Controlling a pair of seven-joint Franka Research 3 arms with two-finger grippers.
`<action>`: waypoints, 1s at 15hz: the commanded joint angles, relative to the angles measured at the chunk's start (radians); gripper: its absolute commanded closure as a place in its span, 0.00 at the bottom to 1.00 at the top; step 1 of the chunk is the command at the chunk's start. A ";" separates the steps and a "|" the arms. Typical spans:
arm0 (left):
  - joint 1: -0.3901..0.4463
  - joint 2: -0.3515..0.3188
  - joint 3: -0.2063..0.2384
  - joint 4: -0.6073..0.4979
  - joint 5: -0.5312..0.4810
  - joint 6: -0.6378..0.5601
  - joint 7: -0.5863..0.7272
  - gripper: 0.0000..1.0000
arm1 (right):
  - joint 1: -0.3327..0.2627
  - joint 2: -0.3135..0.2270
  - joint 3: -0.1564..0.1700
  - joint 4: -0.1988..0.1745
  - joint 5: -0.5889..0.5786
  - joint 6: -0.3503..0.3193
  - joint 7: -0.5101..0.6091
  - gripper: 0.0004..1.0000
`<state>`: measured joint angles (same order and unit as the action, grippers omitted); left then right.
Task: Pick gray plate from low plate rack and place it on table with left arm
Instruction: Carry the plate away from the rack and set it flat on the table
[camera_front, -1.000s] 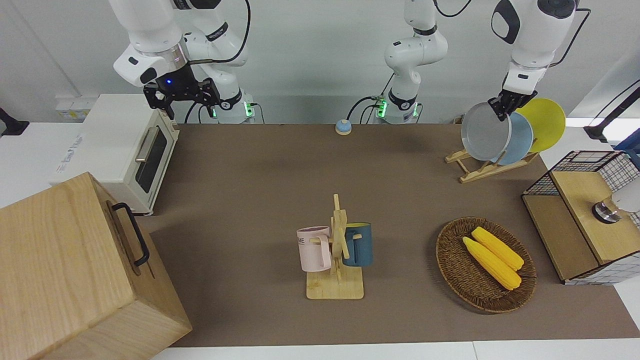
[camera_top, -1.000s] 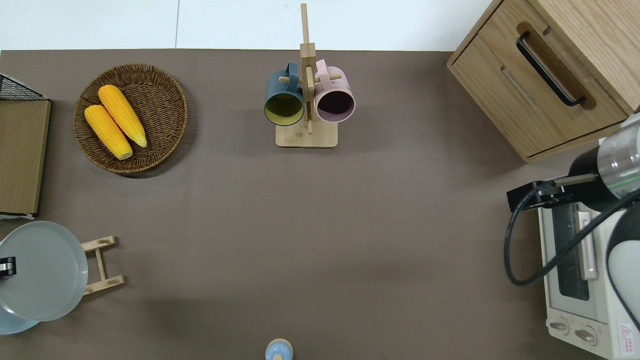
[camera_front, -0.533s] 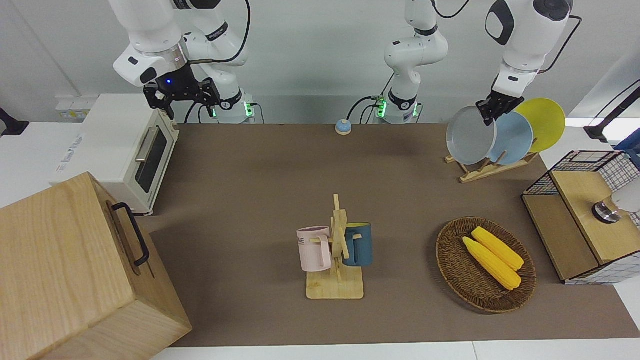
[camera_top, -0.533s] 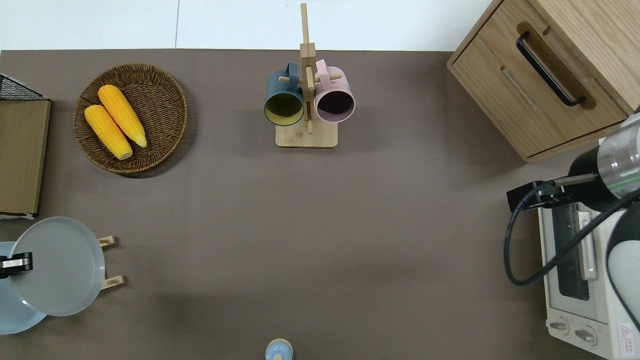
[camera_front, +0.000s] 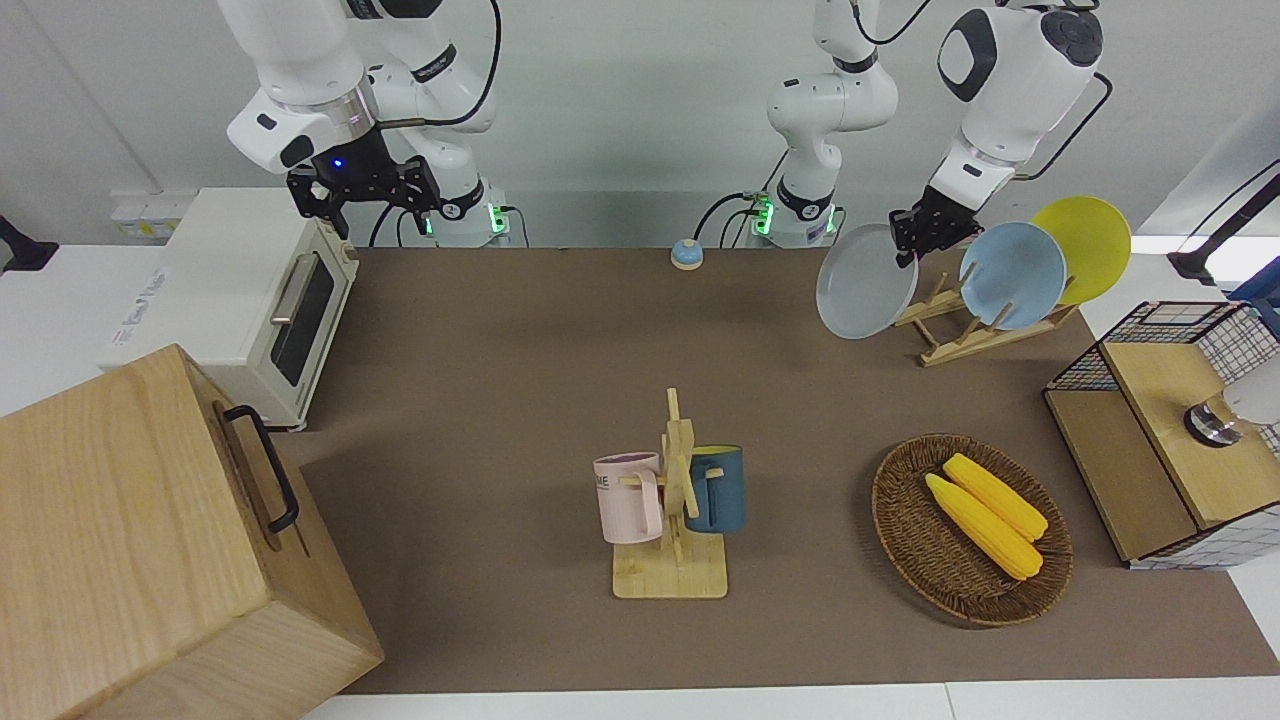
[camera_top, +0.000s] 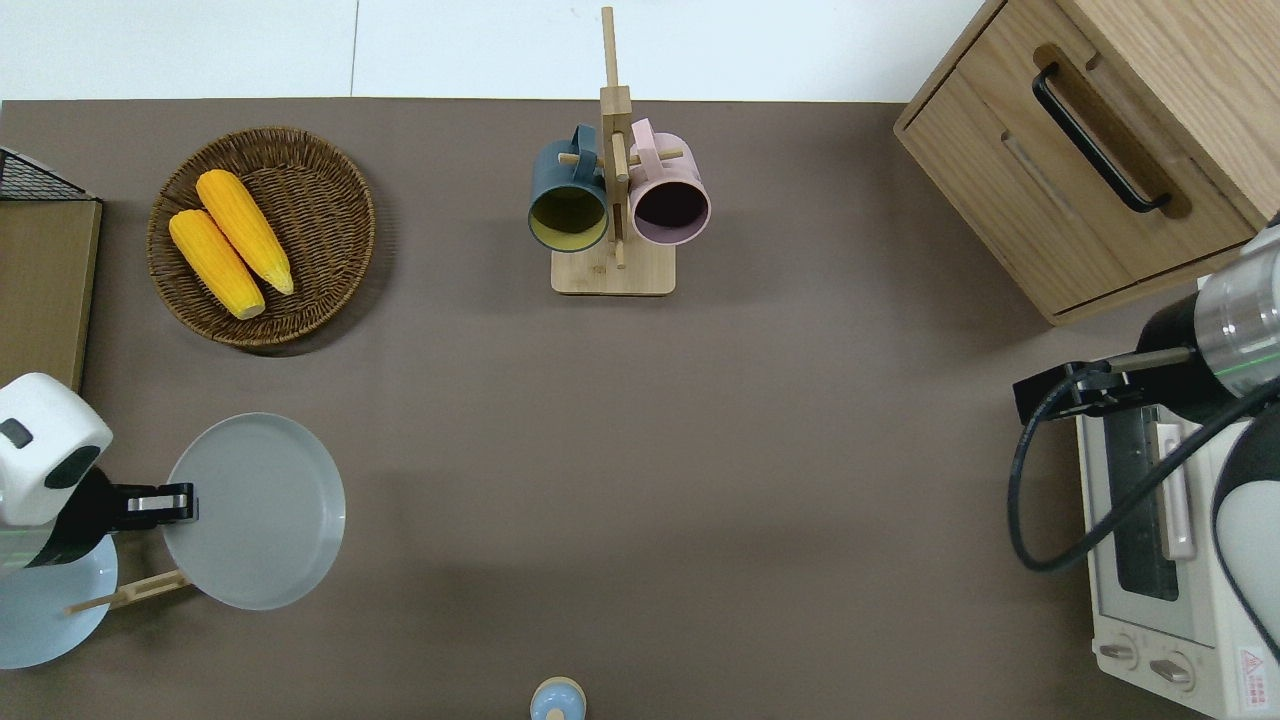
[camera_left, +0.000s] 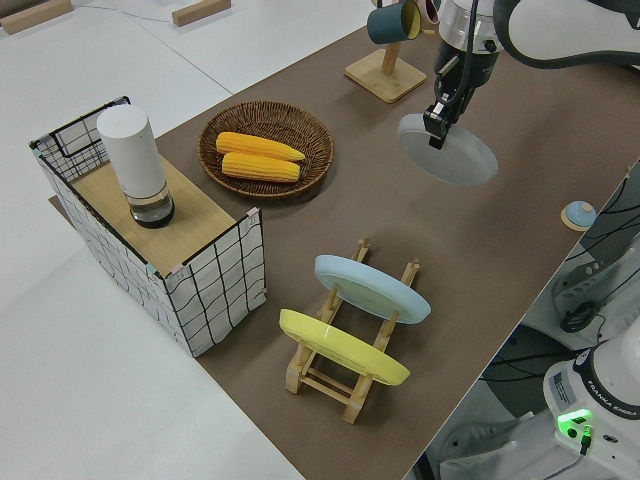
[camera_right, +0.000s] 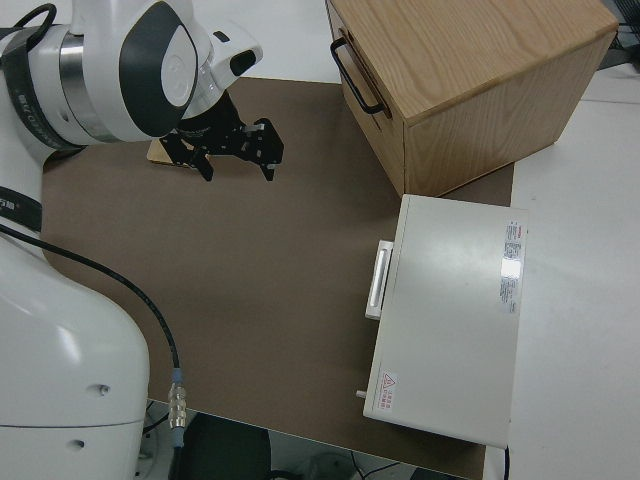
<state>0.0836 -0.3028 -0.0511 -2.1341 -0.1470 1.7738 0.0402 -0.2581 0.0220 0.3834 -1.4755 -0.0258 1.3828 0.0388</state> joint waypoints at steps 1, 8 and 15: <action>-0.002 0.025 0.019 -0.015 -0.110 0.021 0.107 0.98 | -0.024 -0.002 0.022 0.008 -0.006 -0.011 0.012 0.02; 0.008 0.074 0.043 -0.087 -0.216 0.094 0.296 0.98 | -0.024 -0.004 0.020 0.008 -0.006 -0.011 0.012 0.02; 0.007 0.083 0.050 -0.213 -0.261 0.219 0.337 0.98 | -0.024 -0.002 0.022 0.008 -0.006 -0.011 0.012 0.02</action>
<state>0.0876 -0.2103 -0.0042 -2.2839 -0.3658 1.9249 0.3539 -0.2581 0.0220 0.3834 -1.4755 -0.0258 1.3828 0.0388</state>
